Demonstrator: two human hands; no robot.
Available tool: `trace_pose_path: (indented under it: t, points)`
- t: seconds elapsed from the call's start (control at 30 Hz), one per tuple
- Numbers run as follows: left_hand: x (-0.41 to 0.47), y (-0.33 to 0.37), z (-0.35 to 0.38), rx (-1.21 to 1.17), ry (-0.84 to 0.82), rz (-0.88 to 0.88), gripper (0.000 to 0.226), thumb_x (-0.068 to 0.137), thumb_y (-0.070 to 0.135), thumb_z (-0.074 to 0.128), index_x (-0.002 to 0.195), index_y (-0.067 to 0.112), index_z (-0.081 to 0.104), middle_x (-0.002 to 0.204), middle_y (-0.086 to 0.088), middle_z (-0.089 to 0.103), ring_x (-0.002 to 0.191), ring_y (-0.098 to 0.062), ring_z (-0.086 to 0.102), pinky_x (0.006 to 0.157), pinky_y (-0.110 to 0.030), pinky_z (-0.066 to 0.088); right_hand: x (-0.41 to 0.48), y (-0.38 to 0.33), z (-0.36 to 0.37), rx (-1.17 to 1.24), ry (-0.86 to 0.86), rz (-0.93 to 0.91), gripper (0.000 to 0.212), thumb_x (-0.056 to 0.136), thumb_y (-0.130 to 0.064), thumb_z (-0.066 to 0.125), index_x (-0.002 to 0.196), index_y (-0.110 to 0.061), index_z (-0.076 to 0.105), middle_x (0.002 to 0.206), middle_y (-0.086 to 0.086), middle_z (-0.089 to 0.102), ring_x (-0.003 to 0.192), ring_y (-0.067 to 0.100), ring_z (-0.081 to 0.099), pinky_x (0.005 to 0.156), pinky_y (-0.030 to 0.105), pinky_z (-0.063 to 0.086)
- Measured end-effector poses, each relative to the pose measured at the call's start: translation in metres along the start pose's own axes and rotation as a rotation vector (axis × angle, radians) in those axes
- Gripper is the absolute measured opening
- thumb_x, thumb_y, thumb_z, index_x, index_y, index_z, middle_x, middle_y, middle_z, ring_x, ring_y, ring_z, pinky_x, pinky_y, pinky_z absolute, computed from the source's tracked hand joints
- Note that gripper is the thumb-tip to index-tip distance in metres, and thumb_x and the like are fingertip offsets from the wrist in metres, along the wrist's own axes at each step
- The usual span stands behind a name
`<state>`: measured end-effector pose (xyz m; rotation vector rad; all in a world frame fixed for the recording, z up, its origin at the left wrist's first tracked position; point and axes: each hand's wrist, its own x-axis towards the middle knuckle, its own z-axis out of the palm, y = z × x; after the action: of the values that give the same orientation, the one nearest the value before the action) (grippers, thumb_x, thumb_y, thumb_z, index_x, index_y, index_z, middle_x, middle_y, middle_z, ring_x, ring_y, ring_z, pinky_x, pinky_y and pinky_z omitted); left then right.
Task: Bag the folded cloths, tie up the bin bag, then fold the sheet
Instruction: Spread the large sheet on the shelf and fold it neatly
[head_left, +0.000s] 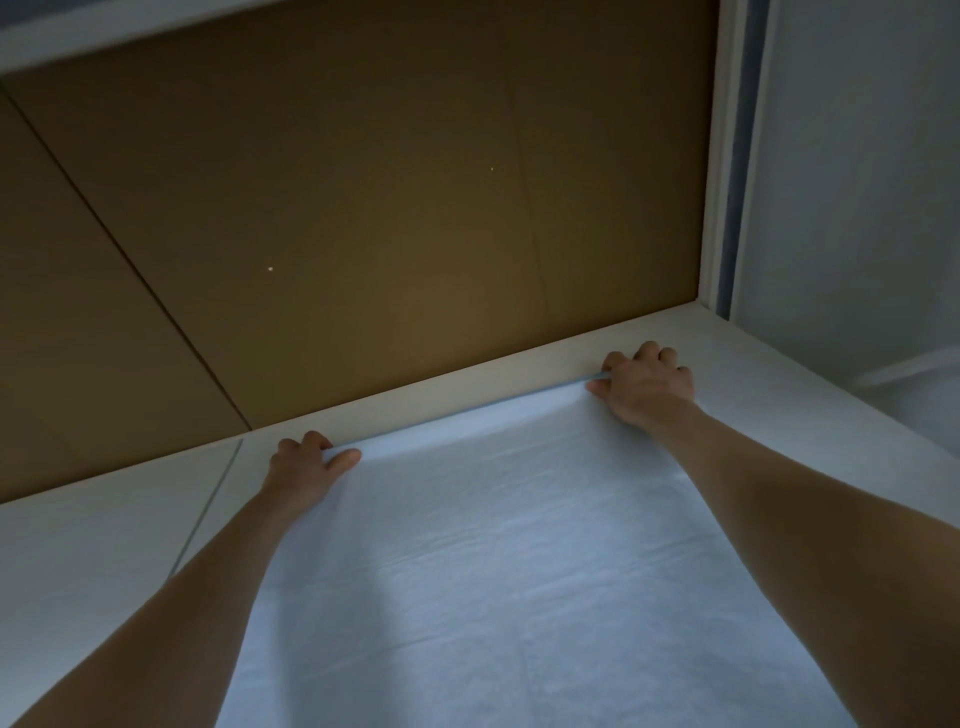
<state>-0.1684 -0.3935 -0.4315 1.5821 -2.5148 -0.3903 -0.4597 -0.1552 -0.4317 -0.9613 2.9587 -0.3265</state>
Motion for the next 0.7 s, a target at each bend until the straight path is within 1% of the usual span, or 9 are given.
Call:
trace_pose_path:
  t: [0.1, 0.17, 0.27, 0.33, 0.37, 0.43, 0.57, 0.63, 0.7]
  points:
    - [-0.008, 0.007, -0.002, 0.182, -0.007, -0.037, 0.059, 0.092, 0.055, 0.043, 0.135, 0.015, 0.043, 0.135, -0.018, 0.039, 0.126, -0.036, 0.038, 0.103, -0.043, 0.035, -0.006, 0.002, -0.008, 0.103, 0.018, 0.04, 0.045, 0.098, -0.038, 0.041, 0.138, -0.017, 0.04, 0.135, 0.014, 0.036, 0.124, 0.033, 0.036, 0.097, 0.041, 0.037]
    - [-0.018, 0.019, -0.002, 0.273, 0.047, -0.015, 0.056, 0.096, 0.05, 0.04, 0.141, 0.018, 0.037, 0.142, -0.014, 0.033, 0.132, -0.032, 0.033, 0.106, -0.042, 0.033, -0.015, 0.009, -0.015, 0.124, 0.071, 0.131, 0.043, 0.097, -0.032, 0.045, 0.135, -0.013, 0.042, 0.133, 0.014, 0.039, 0.122, 0.032, 0.038, 0.094, 0.039, 0.039]
    - [-0.033, 0.047, 0.008, 0.284, 0.165, 0.223, 0.05, 0.097, 0.035, 0.045, 0.144, 0.025, 0.035, 0.148, -0.005, 0.031, 0.137, -0.024, 0.029, 0.11, -0.037, 0.031, -0.026, 0.024, -0.024, 0.24, 0.0, 0.261, 0.043, 0.093, -0.032, 0.052, 0.129, -0.01, 0.047, 0.13, 0.014, 0.043, 0.119, 0.031, 0.044, 0.091, 0.038, 0.043]
    - [-0.043, 0.07, 0.018, 0.251, 0.122, 0.363, 0.049, 0.097, 0.034, 0.045, 0.144, 0.031, 0.034, 0.15, -0.001, 0.03, 0.139, -0.022, 0.029, 0.111, -0.035, 0.03, -0.03, 0.031, -0.027, 0.34, -0.036, 0.282, 0.034, 0.091, -0.026, 0.056, 0.12, -0.008, 0.055, 0.123, 0.013, 0.053, 0.11, 0.03, 0.054, 0.082, 0.034, 0.045]
    - [-0.047, 0.079, 0.023, 0.237, 0.082, 0.388, 0.05, 0.097, 0.036, 0.044, 0.145, 0.033, 0.033, 0.151, -0.001, 0.03, 0.139, -0.021, 0.028, 0.112, -0.035, 0.03, -0.031, 0.033, -0.029, 0.364, -0.034, 0.275, 0.027, 0.091, -0.02, 0.056, 0.115, -0.007, 0.058, 0.118, 0.013, 0.058, 0.105, 0.03, 0.058, 0.077, 0.031, 0.044]
    - [-0.05, 0.088, 0.031, 0.229, 0.043, 0.381, 0.051, 0.097, 0.039, 0.041, 0.147, 0.035, 0.028, 0.151, 0.0, 0.032, 0.139, -0.021, 0.03, 0.113, -0.035, 0.03, -0.032, 0.035, -0.031, 0.399, -0.027, 0.266, 0.019, 0.09, -0.011, 0.053, 0.107, -0.005, 0.06, 0.111, 0.012, 0.062, 0.101, 0.03, 0.06, 0.073, 0.029, 0.043]
    - [-0.049, 0.087, 0.034, 0.277, 0.063, 0.354, 0.052, 0.099, 0.043, 0.035, 0.149, 0.037, 0.022, 0.152, 0.001, 0.031, 0.14, -0.02, 0.029, 0.113, -0.035, 0.027, -0.027, 0.036, -0.035, 0.512, -0.065, 0.272, 0.008, 0.091, -0.008, 0.047, 0.094, -0.007, 0.054, 0.109, 0.014, 0.061, 0.097, 0.03, 0.058, 0.08, 0.032, 0.044]
    - [-0.048, 0.087, 0.034, 0.266, 0.056, 0.34, 0.052, 0.098, 0.043, 0.035, 0.148, 0.038, 0.022, 0.152, 0.002, 0.03, 0.14, -0.02, 0.028, 0.113, -0.035, 0.027, -0.024, 0.035, -0.033, 0.518, -0.085, 0.281, 0.017, 0.093, -0.011, 0.046, 0.103, -0.006, 0.058, 0.115, 0.014, 0.06, 0.106, 0.031, 0.057, 0.088, 0.034, 0.044]
    - [-0.046, 0.086, 0.034, 0.271, 0.053, 0.321, 0.052, 0.098, 0.045, 0.035, 0.148, 0.04, 0.022, 0.153, 0.003, 0.029, 0.141, -0.019, 0.027, 0.114, -0.036, 0.026, -0.023, 0.031, -0.029, 0.452, -0.087, 0.291, 0.028, 0.095, -0.016, 0.043, 0.117, -0.006, 0.058, 0.123, 0.014, 0.057, 0.115, 0.032, 0.053, 0.095, 0.035, 0.042]
